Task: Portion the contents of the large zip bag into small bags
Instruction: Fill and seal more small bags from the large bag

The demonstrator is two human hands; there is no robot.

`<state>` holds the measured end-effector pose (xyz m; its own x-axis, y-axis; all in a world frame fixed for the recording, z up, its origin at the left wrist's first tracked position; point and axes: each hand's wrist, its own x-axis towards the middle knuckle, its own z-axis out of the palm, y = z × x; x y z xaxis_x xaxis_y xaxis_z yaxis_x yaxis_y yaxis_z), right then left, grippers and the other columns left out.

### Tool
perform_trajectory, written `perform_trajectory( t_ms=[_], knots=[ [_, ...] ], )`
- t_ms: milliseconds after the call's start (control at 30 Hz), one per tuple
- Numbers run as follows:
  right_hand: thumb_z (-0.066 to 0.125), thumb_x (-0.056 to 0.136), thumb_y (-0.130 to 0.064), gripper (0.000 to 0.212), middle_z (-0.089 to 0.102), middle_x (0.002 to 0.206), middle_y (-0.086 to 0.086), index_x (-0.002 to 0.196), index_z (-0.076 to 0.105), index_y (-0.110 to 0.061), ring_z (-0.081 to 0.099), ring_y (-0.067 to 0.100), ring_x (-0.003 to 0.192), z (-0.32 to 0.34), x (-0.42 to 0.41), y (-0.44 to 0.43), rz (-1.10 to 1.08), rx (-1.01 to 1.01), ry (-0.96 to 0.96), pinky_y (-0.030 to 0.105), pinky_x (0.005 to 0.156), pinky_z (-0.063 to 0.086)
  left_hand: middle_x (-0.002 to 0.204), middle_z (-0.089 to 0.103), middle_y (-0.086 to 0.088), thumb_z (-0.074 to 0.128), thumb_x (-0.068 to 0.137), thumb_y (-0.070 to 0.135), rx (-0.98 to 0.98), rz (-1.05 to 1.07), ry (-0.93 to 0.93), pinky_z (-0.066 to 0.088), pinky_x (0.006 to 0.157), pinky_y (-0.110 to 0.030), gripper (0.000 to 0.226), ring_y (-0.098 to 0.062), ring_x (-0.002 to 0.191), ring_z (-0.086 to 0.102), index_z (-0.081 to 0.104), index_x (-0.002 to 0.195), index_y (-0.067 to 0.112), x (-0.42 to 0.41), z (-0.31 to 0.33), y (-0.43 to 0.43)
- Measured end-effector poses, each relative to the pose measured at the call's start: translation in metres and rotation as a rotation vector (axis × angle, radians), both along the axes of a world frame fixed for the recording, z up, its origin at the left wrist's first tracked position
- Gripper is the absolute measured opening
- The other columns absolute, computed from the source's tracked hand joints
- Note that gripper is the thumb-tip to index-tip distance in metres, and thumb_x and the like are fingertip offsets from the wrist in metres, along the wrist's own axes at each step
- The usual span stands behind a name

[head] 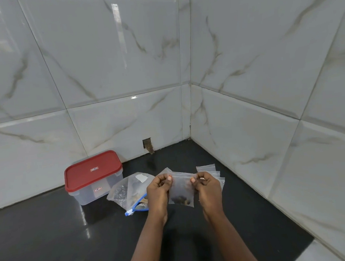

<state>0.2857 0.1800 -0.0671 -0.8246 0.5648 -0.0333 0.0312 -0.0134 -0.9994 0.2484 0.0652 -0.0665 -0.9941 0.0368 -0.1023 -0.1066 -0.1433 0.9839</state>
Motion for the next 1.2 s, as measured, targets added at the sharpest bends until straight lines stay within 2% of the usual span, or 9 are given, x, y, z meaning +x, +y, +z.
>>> perform_trajectory(
  t_ms=[200,300,367,500,633,800,900,1067,1200],
  knots=[
    [0.045,0.079,0.015,0.038,0.059,0.070,0.005,0.061,0.060,-0.014,0.054,0.016,0.073,0.001,-0.003,-0.003,-0.042,-0.022,-0.029,0.033,0.069,0.049,0.087,0.062,-0.004,0.051,0.091,0.005,-0.173,0.106,0.067,0.047,0.069,-0.022,0.022,-0.017,0.087,0.057,0.061,0.079,0.019,0.000,0.003,0.009],
    [0.047,0.084,0.012,0.036,0.059,0.072,0.005,0.063,0.057,-0.016,0.053,0.015,0.074,0.002,-0.006,-0.006,-0.030,-0.013,-0.010,0.031,0.069,0.046,0.094,0.063,-0.009,0.053,0.092,0.011,-0.082,0.100,0.044,0.049,0.072,-0.024,0.010,-0.021,0.091,0.058,0.063,0.095,0.009,0.000,0.003,0.010],
    [0.050,0.087,0.007,0.032,0.060,0.074,0.005,0.066,0.056,-0.016,0.055,0.015,0.076,0.003,-0.008,-0.006,-0.014,-0.005,0.009,0.032,0.069,0.048,0.097,0.064,-0.011,0.056,0.090,0.015,0.004,0.058,0.031,0.051,0.071,-0.025,0.016,-0.023,0.091,0.060,0.062,0.102,0.006,-0.001,0.002,0.008],
    [0.050,0.089,0.006,0.029,0.062,0.080,0.006,0.071,0.056,-0.016,0.058,0.018,0.080,0.003,-0.007,-0.007,0.032,-0.034,0.028,0.034,0.073,0.051,0.092,0.066,-0.013,0.057,0.089,0.020,-0.059,0.006,0.049,0.051,0.066,-0.025,0.017,-0.024,0.088,0.063,0.064,0.094,0.005,0.000,-0.003,0.006],
    [0.059,0.088,0.000,0.020,0.063,0.084,0.003,0.078,0.058,-0.017,0.061,0.019,0.086,0.005,-0.004,-0.007,0.136,-0.061,0.044,0.037,0.083,0.054,0.088,0.064,-0.013,0.055,0.091,0.019,-0.116,0.043,0.056,0.049,0.065,-0.024,0.015,-0.021,0.084,0.060,0.062,0.088,0.006,-0.002,-0.003,0.008],
    [0.056,0.087,0.006,0.030,0.063,0.079,0.005,0.069,0.060,-0.018,0.059,0.023,0.085,0.006,-0.002,-0.007,0.110,-0.034,0.027,0.044,0.082,0.053,0.084,0.061,-0.005,0.052,0.093,0.018,-0.204,0.046,0.107,0.050,0.062,-0.022,0.014,-0.019,0.083,0.059,0.058,0.081,0.015,0.002,0.000,0.014],
    [0.056,0.088,0.004,0.030,0.063,0.079,0.004,0.068,0.060,-0.018,0.059,0.023,0.085,0.007,-0.002,-0.004,0.056,-0.049,0.019,0.046,0.081,0.053,0.086,0.064,-0.007,0.056,0.090,0.020,-0.082,-0.004,0.072,0.051,0.059,-0.019,0.012,-0.019,0.083,0.061,0.062,0.087,0.010,0.004,0.001,0.014],
    [0.061,0.088,-0.002,0.019,0.064,0.087,0.008,0.076,0.060,-0.017,0.061,0.026,0.092,0.005,-0.002,-0.002,0.094,-0.066,0.035,0.038,0.080,0.055,0.087,0.067,-0.009,0.063,0.084,0.021,-0.069,-0.048,0.040,0.053,0.069,-0.024,0.013,-0.022,0.084,0.064,0.064,0.088,0.009,0.005,-0.001,0.013],
    [0.065,0.086,-0.008,0.011,0.066,0.089,0.004,0.082,0.062,-0.018,0.063,0.022,0.091,0.003,-0.002,-0.003,0.165,-0.075,0.002,0.027,0.072,0.055,0.078,0.065,-0.002,0.063,0.085,0.017,-0.147,-0.020,0.066,0.049,0.063,-0.016,0.007,-0.016,0.077,0.062,0.062,0.079,0.014,0.006,0.002,0.014]
  ],
)
